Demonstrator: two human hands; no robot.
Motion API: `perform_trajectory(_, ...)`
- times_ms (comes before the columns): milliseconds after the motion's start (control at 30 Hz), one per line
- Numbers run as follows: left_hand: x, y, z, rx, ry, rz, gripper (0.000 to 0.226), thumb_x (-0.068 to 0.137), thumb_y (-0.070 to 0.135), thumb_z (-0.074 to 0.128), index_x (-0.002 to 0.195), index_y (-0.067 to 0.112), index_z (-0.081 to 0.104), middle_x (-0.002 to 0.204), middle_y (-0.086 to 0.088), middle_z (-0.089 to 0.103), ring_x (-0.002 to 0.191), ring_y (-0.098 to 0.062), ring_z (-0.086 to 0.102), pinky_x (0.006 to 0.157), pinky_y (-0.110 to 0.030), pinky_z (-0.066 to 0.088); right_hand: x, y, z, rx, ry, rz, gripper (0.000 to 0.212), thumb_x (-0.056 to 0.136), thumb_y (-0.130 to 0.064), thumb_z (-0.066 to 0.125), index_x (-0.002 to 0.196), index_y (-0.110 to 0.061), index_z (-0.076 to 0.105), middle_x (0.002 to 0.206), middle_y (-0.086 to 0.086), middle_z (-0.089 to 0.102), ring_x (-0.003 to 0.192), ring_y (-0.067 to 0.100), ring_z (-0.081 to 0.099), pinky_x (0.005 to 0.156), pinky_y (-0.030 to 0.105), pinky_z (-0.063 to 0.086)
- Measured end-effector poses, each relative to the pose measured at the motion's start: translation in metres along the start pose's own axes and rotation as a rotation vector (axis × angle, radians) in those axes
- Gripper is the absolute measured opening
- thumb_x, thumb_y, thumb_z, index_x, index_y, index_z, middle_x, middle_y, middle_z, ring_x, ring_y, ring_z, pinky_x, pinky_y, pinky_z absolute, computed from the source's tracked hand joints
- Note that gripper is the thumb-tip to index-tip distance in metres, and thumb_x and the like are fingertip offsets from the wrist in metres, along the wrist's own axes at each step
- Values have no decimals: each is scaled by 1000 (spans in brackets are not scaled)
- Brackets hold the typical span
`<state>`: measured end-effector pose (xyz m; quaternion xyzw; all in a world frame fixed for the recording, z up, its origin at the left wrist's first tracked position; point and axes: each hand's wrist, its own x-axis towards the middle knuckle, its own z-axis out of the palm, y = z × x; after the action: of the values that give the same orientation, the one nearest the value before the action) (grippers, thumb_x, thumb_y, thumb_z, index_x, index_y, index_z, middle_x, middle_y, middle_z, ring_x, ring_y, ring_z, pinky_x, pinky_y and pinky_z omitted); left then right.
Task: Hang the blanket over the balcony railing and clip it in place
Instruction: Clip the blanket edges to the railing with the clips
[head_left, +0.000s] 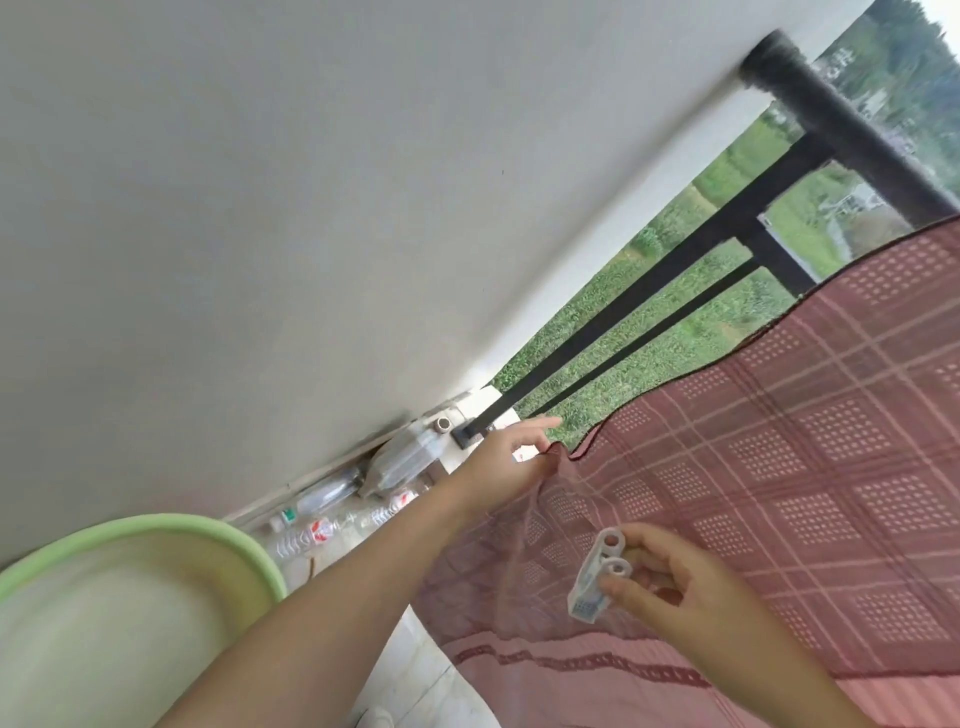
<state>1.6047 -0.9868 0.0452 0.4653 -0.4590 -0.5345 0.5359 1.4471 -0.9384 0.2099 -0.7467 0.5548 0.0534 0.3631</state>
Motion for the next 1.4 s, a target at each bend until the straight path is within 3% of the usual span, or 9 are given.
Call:
perform_trajectory(67, 8, 1, 1, -160, -170, -147, 13, 92, 18, 54, 88, 18, 67, 111, 13, 66, 105, -1, 58, 95, -16, 41, 1, -2, 2, 2, -21, -10, 19, 78, -30, 68, 93, -40, 63, 94, -16, 72, 86, 5, 67, 87, 37, 53)
perform_trajectory(167, 15, -2, 3, -252, -301, -300, 39, 96, 14, 46, 62, 26, 61, 50, 17, 58, 49, 5, 50, 50, -8, 39, 2, -1, 2, 22, -29, -23, 21, 76, -31, 69, 93, -41, 63, 93, -18, 72, 85, 7, 68, 87, 38, 53)
perform_trajectory(300, 14, -2, 5, -334, -269, -269, 55, 95, 14, 47, 41, 25, 54, 41, 14, 47, 42, 0, 41, 44, -11, 34, 3, -5, -2, 41, -25, -82, 20, 70, -39, 67, 90, -44, 64, 94, -16, 72, 87, 6, 68, 87, 37, 53)
perform_trajectory(600, -21, -17, 36, -556, 294, -147, 22, 86, 16, 63, 68, 21, 74, 62, -6, 67, 57, -20, 58, 56, -28, 49, 64, -87, -13, -275, 138, -317, 16, 81, -35, 60, 96, -30, 56, 83, -16, 65, 74, -1, 63, 66, 18, 52)
perform_trajectory(700, -23, -10, 43, -662, 358, -110, 16, 84, 8, 62, 83, 22, 69, 79, -10, 68, 75, -25, 57, 66, -33, 48, 97, -99, -15, -474, 165, -296, 24, 84, -31, 62, 102, -14, 58, 87, -6, 67, 75, 16, 64, 68, 31, 52)
perform_trajectory(867, -25, -8, 42, -632, 407, -109, 13, 83, 8, 66, 83, 20, 64, 74, -2, 69, 65, -15, 64, 59, -23, 52, 124, -90, -18, -644, 113, -207, 20, 83, -28, 63, 87, -8, 61, 84, 6, 68, 51, 11, 46, 45, 23, 36)
perform_trajectory(1100, -21, -10, 28, -308, 421, -74, 6, 82, 19, 69, 79, 16, 74, 68, -7, 65, 56, -20, 51, 49, -20, 42, 133, -83, -13, -843, 8, -149, 19, 84, -28, 62, 87, -9, 62, 84, 9, 68, 51, 12, 45, 44, 23, 33)
perform_trajectory(1233, -18, -12, 22, -132, 415, -51, 5, 82, 16, 67, 85, 15, 72, 67, 9, 63, 55, 1, 55, 52, -8, 44, 138, -79, -10, -931, -40, -100, 22, 85, -28, 58, 73, -9, 55, 60, 1, 48, 51, 14, 40, 44, 23, 30)
perform_trajectory(1400, -21, -5, 15, 68, 389, -4, 10, 84, 14, 64, 89, 9, 71, 81, 1, 69, 61, 6, 50, 57, -2, 40, 137, -79, -8, -948, -75, -35, 27, 86, -25, 53, 68, -5, 49, 58, 3, 39, 50, 14, 31, 47, 25, 27)
